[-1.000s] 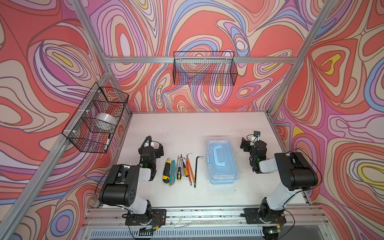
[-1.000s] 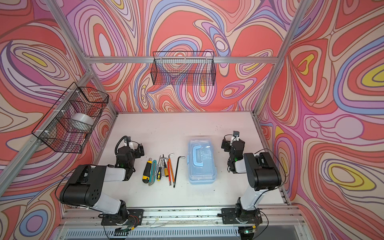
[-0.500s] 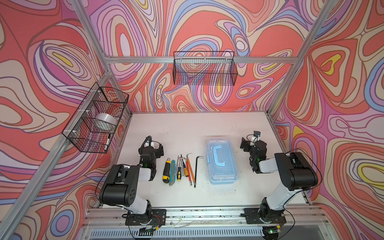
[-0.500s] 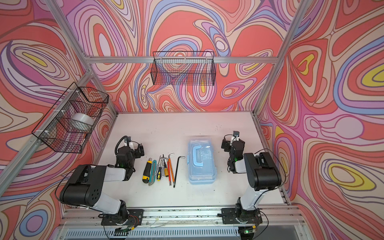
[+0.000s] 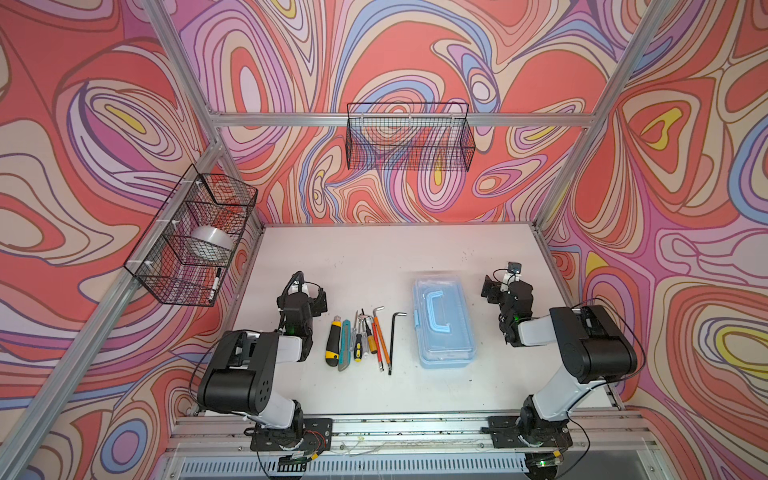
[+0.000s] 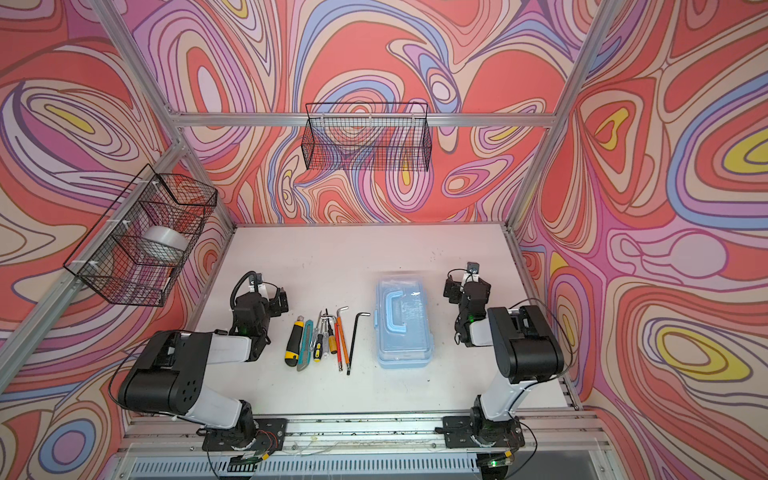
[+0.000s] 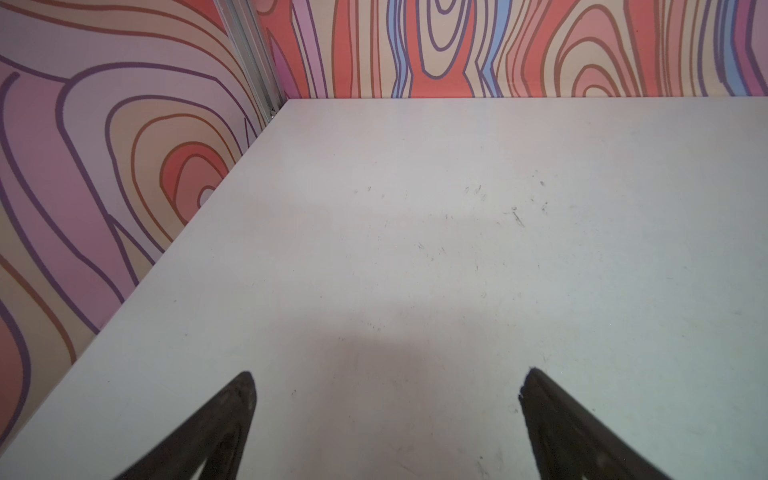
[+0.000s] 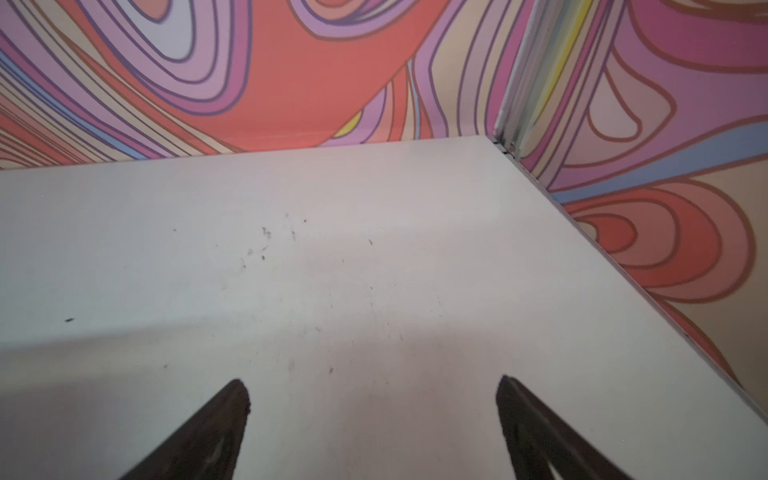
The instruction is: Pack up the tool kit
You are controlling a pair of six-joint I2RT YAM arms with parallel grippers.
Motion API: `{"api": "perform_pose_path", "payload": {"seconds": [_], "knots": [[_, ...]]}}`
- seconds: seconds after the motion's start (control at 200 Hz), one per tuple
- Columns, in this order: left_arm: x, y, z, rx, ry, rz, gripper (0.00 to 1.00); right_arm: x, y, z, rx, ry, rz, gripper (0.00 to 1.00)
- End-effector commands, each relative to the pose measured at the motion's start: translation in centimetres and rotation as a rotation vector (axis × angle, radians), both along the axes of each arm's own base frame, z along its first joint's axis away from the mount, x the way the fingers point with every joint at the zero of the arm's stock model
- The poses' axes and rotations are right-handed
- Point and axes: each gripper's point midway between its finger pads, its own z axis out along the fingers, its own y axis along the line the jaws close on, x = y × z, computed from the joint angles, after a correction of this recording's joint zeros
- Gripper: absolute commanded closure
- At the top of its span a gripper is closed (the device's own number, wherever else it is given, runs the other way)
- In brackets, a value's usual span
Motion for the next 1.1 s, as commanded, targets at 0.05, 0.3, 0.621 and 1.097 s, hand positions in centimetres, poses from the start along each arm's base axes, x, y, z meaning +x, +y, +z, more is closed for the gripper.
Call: {"api": "perform_pose_path", "payload": {"seconds": [0.05,0.3,0.621,1.097], "knots": [[-0.4,0.0,6.0,0.041,-0.061,0.059,0.0,0.3,-1.1,5.9,-0.031,-0.017,-0.202,0.02],[-0.1,-1.6,9.8,-0.307,0.105,0.104,0.0,-0.6,4.3,9.2,0.045,0.094,-0.162,0.02],[-3.2,-14.2,9.0,-0.599,0.357,-0.276,0.02,-6.1,15.4,13.4,0.358,0.341,0.257,0.06],[-8.2,-26.0,3.2,-0.795,0.565,-0.507,0.12,-13.4,23.0,10.0,0.601,0.706,0.486,0.45]]}}
